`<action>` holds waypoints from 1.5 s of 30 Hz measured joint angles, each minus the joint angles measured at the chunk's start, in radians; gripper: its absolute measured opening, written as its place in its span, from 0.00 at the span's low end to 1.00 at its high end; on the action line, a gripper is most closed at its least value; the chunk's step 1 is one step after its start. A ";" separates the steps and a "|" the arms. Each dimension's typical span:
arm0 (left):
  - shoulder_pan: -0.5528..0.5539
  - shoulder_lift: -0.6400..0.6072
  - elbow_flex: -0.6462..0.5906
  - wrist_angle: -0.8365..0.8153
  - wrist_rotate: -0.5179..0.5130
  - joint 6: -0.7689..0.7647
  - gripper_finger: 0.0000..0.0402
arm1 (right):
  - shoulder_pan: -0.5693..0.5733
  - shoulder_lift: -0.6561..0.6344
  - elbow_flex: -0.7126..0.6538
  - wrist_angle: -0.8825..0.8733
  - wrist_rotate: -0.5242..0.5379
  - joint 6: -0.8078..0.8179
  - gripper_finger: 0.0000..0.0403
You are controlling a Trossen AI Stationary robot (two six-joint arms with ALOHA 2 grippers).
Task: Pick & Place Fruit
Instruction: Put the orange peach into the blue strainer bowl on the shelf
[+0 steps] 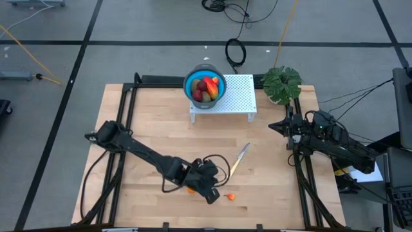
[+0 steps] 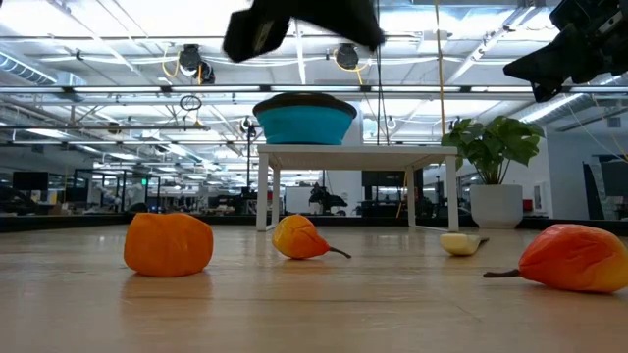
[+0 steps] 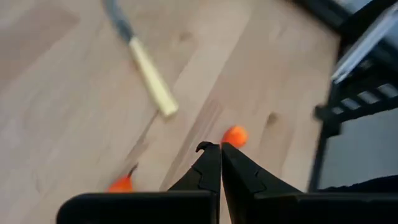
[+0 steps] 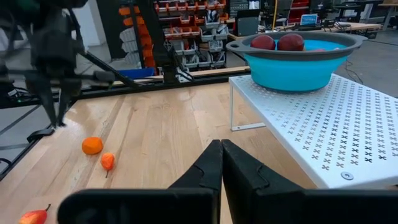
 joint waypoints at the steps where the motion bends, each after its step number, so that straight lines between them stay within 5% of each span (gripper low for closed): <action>1: -0.005 0.007 0.000 -0.022 0.000 -0.016 0.03 | 0.000 0.000 0.000 0.000 0.000 0.000 0.01; 10: -0.013 0.019 0.000 -0.236 0.012 -0.110 0.11 | 0.000 0.000 0.000 0.000 0.000 0.000 0.01; 27: -0.004 0.086 -0.001 -0.223 0.014 0.051 0.70 | 0.000 0.000 0.000 0.002 0.000 0.000 0.01; 45: 0.043 0.188 -0.007 -0.210 -0.002 0.171 0.75 | 0.000 0.000 0.000 0.001 -0.001 0.000 0.01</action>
